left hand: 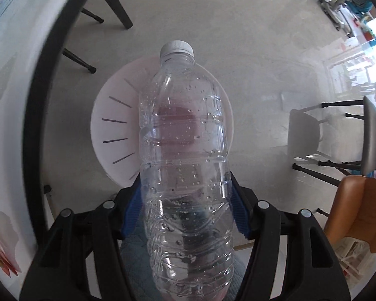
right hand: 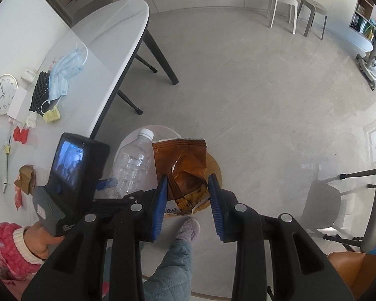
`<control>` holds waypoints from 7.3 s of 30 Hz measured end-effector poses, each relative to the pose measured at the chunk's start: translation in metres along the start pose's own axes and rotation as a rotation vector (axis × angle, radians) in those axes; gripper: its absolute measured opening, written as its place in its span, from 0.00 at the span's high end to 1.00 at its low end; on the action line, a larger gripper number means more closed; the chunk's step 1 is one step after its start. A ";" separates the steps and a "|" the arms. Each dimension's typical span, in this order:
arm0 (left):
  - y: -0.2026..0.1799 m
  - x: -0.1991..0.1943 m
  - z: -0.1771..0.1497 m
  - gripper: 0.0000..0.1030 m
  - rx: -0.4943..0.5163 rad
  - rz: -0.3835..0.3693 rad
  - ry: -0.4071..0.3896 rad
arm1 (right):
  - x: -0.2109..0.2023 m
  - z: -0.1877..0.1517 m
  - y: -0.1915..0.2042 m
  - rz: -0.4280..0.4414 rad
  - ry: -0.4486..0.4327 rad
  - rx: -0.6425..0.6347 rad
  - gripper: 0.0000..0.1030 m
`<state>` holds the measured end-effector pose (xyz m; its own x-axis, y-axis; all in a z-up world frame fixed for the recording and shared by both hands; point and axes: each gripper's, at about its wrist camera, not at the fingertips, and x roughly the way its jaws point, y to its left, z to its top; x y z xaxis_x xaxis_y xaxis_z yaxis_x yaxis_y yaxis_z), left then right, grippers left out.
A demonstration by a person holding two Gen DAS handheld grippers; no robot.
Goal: Collect trash
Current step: 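Carry bottle and wrapper to the white bin and release both, then return both tools to the table and grasp the red snack wrapper with the left gripper, then grasp the pink crumpled paper with the right gripper, then carry red wrapper and pink paper to the white bin and release both, then move both tools back over the table and grasp the brown-red paper with the left gripper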
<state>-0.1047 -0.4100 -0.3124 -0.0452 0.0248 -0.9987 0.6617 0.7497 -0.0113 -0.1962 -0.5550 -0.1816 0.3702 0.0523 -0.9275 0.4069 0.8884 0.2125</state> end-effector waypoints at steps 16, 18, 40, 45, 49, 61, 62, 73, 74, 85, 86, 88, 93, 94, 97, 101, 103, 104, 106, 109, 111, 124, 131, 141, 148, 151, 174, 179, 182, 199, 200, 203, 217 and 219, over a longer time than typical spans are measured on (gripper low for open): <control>-0.002 -0.107 -0.048 0.21 0.103 -0.047 -0.221 | 0.048 0.006 0.018 0.072 0.056 -0.030 0.66; 0.013 -0.138 -0.064 0.18 0.096 -0.037 -0.291 | 0.062 0.006 0.028 0.072 0.076 -0.049 0.66; 0.248 -0.248 -0.176 0.09 -0.348 0.108 -0.467 | 0.028 0.015 0.159 0.013 0.015 -0.204 0.05; 0.299 -0.251 -0.208 0.08 -0.417 0.099 -0.464 | -0.026 0.017 0.222 0.048 -0.054 -0.285 0.02; 0.342 -0.244 -0.238 0.08 -0.494 0.084 -0.442 | -0.034 0.012 0.280 0.099 -0.050 -0.360 0.02; 0.395 -0.170 -0.286 0.08 -0.579 0.030 -0.340 | 0.008 -0.025 0.404 0.165 0.046 -0.544 0.02; 0.396 -0.165 -0.286 0.08 -0.580 0.024 -0.335 | 0.009 -0.029 0.410 0.163 0.050 -0.553 0.02; 0.409 -0.111 -0.275 0.17 -0.609 -0.044 -0.260 | 0.023 -0.038 0.448 0.140 0.067 -0.603 0.02; 0.409 -0.107 -0.273 0.19 -0.613 -0.045 -0.245 | 0.023 -0.039 0.451 0.136 0.066 -0.606 0.02; 0.416 -0.103 -0.272 0.58 -0.626 -0.062 -0.231 | 0.036 -0.045 0.475 0.129 0.081 -0.654 0.02; 0.419 -0.106 -0.276 0.58 -0.629 -0.061 -0.236 | 0.039 -0.046 0.479 0.135 0.085 -0.665 0.02; 0.425 -0.114 -0.283 0.58 -0.641 -0.061 -0.250 | 0.046 -0.050 0.490 0.145 0.091 -0.689 0.02; 0.445 -0.134 -0.304 0.58 -0.662 -0.046 -0.278 | 0.072 -0.062 0.521 0.157 0.125 -0.746 0.06; 0.448 -0.139 -0.307 0.58 -0.663 -0.036 -0.283 | 0.077 -0.064 0.526 0.160 0.133 -0.750 0.07; 0.458 -0.154 -0.315 0.58 -0.655 -0.006 -0.304 | 0.098 -0.068 0.540 0.153 0.162 -0.750 0.13; 0.470 -0.163 -0.320 0.58 -0.632 0.000 -0.322 | 0.126 -0.074 0.552 0.126 0.206 -0.736 0.24; 0.475 -0.166 -0.317 0.58 -0.614 -0.001 -0.323 | 0.134 -0.078 0.557 0.098 0.209 -0.749 0.27; 0.476 -0.167 -0.316 0.58 -0.606 0.001 -0.324 | 0.137 -0.080 0.559 0.084 0.209 -0.761 0.32; 0.478 -0.166 -0.314 0.58 -0.591 0.002 -0.321 | 0.141 -0.084 0.562 0.066 0.214 -0.773 0.41; 0.479 -0.166 -0.308 0.58 -0.572 0.003 -0.322 | 0.142 -0.088 0.564 0.025 0.191 -0.799 0.54; 0.480 -0.167 -0.305 0.58 -0.564 -0.005 -0.319 | 0.141 -0.088 0.565 0.012 0.185 -0.813 0.68; 0.424 -0.195 -0.261 0.58 -0.425 -0.032 -0.366 | 0.069 -0.044 0.500 0.129 0.092 -0.638 0.70; 0.342 -0.223 -0.210 0.58 -0.250 -0.067 -0.419 | -0.003 -0.009 0.392 0.070 -0.043 -0.473 0.70; 0.193 -0.234 -0.134 0.58 0.008 -0.150 -0.420 | -0.029 0.006 0.238 -0.041 -0.090 -0.216 0.70; 0.107 -0.205 -0.090 0.58 0.068 -0.212 -0.340 | -0.017 0.009 0.166 -0.063 -0.043 -0.163 0.70; 0.077 -0.187 -0.075 0.58 0.076 -0.231 -0.295 | -0.014 0.010 0.140 -0.070 -0.023 -0.155 0.70; 0.027 -0.151 -0.032 0.42 0.068 -0.232 -0.185 | 0.016 0.017 0.054 -0.012 0.051 -0.108 0.70; 0.054 -0.182 -0.052 0.34 -0.003 -0.210 -0.251 | 0.033 0.017 0.061 0.030 0.064 -0.132 0.69; 0.074 -0.197 -0.067 0.32 -0.044 -0.185 -0.280 | 0.048 0.015 0.071 0.045 0.085 -0.161 0.68; 0.205 -0.215 -0.139 0.15 -0.309 -0.092 -0.351 | 0.023 0.021 0.144 -0.002 0.006 -0.256 0.08; 0.211 -0.214 -0.142 0.15 -0.314 -0.085 -0.352 | 0.018 0.023 0.149 0.003 -0.005 -0.256 0.08; 0.228 -0.207 -0.154 0.14 -0.317 -0.064 -0.348 | 0.004 0.028 0.169 0.033 -0.027 -0.264 0.06; 0.243 -0.161 -0.167 0.13 -0.289 -0.046 -0.284 | 0.011 0.031 0.255 0.070 -0.018 -0.382 0.04; 0.242 -0.153 -0.166 0.13 -0.283 -0.043 -0.272 | 0.014 0.031 0.263 0.069 -0.012 -0.397 0.04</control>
<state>-0.0616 -0.1230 -0.1538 0.1569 -0.1578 -0.9749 0.4289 0.9001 -0.0767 -0.0582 -0.3345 -0.1291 0.3958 0.1148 -0.9112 0.0274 0.9902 0.1367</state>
